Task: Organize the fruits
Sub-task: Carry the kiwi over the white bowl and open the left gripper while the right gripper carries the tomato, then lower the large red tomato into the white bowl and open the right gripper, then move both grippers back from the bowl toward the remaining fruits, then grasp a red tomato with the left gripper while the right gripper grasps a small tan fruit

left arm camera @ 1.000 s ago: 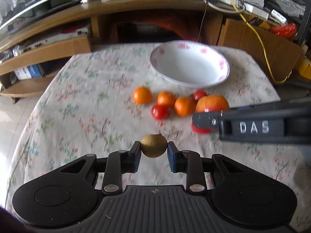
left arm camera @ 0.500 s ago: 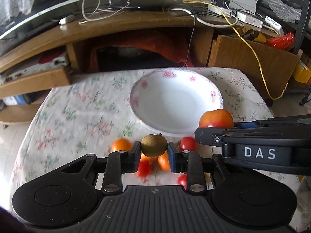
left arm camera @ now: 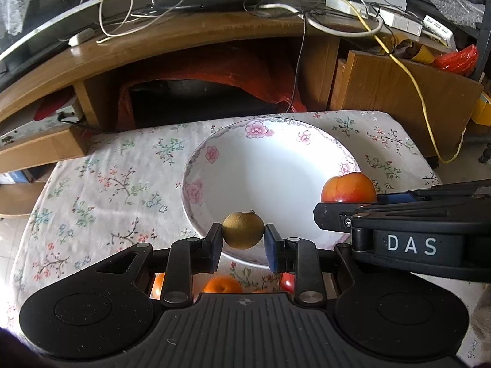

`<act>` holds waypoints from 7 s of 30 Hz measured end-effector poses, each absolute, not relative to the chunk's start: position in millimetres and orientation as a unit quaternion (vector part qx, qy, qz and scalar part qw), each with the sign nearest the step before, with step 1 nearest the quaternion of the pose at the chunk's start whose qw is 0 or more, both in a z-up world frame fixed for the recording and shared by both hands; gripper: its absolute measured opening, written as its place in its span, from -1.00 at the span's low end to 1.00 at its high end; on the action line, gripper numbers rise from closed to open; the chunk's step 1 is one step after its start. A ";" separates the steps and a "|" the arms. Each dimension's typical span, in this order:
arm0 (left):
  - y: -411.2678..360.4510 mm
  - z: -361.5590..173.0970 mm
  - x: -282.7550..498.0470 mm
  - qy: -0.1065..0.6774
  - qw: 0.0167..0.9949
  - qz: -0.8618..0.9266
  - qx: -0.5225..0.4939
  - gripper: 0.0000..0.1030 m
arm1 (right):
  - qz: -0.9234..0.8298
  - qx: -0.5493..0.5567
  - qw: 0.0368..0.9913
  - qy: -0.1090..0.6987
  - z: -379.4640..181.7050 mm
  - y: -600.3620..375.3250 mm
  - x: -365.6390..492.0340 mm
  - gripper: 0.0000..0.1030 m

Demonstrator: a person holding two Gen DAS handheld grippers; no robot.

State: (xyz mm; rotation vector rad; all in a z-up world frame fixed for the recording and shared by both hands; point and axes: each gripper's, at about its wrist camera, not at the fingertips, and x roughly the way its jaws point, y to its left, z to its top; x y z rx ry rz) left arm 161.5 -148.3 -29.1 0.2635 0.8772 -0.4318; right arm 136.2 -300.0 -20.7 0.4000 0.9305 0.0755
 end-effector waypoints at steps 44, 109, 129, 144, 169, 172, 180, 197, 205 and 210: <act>-160.8 -53.0 173.1 0.416 0.871 -0.201 0.165 -0.07 | 0.045 0.188 0.865 0.464 -51.4 -300.9 164.8 -0.19; -139.3 -13.4 129.6 0.360 0.896 -0.185 0.182 0.45 | 0.058 0.180 0.896 0.402 -2.0 -282.0 124.6 -0.14; -123.3 -8.4 116.4 0.366 0.896 -0.179 0.174 0.47 | 0.060 0.176 0.896 0.403 1.3 -275.2 105.1 -0.09; -89.7 -20.4 111.7 0.415 0.882 -0.173 0.143 0.48 | 0.056 0.178 0.876 0.446 -21.8 -278.5 72.0 -0.08; -75.1 -20.2 116.3 0.436 0.873 -0.193 0.102 0.53 | 0.087 0.137 0.842 0.515 -55.6 -263.9 82.9 -0.08; -75.4 -20.9 116.2 0.438 0.872 -0.193 0.102 0.54 | 0.088 0.137 0.843 0.513 -56.3 -262.8 88.0 -0.08; -70.0 -21.6 121.2 0.449 0.868 -0.194 0.082 0.54 | 0.100 0.130 0.837 0.522 -55.8 -263.0 90.6 -0.08; -67.8 -30.4 124.6 0.472 0.856 -0.201 0.063 0.55 | 0.121 0.071 0.846 0.515 -55.3 -244.3 93.7 -0.26; -79.1 -32.7 122.5 0.477 0.850 -0.213 0.072 0.55 | 0.138 0.080 0.836 0.526 -53.9 -253.9 82.5 -0.49; -84.7 -34.7 120.7 0.480 0.845 -0.224 0.075 0.55 | 0.137 0.076 0.836 0.525 -50.9 -258.0 76.2 -0.49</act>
